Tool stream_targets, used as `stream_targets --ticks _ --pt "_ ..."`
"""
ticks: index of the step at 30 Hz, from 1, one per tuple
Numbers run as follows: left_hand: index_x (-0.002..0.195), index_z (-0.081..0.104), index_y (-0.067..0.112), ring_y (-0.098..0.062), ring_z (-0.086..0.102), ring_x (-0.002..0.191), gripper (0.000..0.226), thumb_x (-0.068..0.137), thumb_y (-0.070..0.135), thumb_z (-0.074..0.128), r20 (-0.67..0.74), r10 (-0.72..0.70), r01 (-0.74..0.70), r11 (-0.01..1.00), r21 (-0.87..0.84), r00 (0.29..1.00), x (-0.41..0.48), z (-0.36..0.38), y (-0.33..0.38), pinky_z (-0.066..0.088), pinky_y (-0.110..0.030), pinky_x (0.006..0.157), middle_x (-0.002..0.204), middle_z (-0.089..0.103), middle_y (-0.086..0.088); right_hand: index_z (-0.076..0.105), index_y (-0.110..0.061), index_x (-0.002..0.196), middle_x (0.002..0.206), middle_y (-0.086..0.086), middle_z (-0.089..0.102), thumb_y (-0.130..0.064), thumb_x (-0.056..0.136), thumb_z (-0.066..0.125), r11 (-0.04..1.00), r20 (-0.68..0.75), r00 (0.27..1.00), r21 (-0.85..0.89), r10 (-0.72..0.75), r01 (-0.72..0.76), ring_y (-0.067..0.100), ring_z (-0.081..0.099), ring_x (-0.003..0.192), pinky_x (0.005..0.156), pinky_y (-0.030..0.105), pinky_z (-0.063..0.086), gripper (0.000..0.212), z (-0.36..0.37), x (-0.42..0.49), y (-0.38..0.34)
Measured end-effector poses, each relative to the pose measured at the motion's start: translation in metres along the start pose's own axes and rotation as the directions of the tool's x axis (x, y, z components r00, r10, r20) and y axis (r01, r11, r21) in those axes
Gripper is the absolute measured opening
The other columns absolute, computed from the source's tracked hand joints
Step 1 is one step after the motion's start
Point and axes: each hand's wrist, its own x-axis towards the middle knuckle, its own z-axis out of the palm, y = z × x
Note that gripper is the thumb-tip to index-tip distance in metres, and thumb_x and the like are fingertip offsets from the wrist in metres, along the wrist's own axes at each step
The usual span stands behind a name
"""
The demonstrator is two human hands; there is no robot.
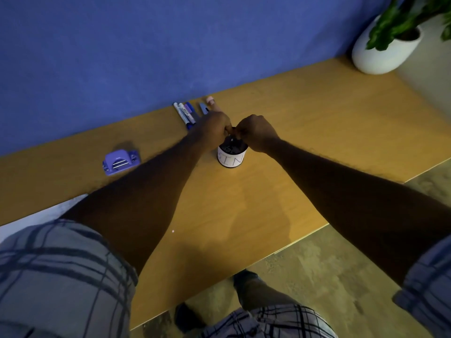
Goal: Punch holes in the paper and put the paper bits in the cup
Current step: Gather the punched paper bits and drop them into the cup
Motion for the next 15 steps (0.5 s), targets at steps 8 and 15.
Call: stream_targets --ticks 8,15 --pt "0.108 0.071 0.009 -0.027 0.068 0.097 0.019 0.091 0.016 0.066 0.015 0.046 -0.046 0.997 0.058 0.999 0.004 -0.006 0.004 0.057 -0.044 0.086 0.107 0.073 -0.013 0.072 -0.009 0.103 0.102 0.014 0.072 -0.018 0.087 0.066 0.998 0.024 0.999 -0.053 -0.027 0.028 0.028 0.068 0.092 0.075 0.041 0.06 0.02 -0.01 -0.002 -0.003" --pt "0.117 0.07 0.013 -0.027 0.069 0.092 0.027 0.093 0.007 0.059 0.114 0.034 -0.055 0.982 0.183 0.993 0.002 -0.007 0.005 0.059 -0.042 0.08 0.112 0.071 -0.014 0.071 -0.01 0.112 0.109 0.011 0.071 -0.013 0.092 0.059 0.991 0.048 0.997 -0.115 -0.058 0.063 0.025 0.067 0.097 0.075 0.036 0.059 0.024 -0.012 -0.004 -0.004"
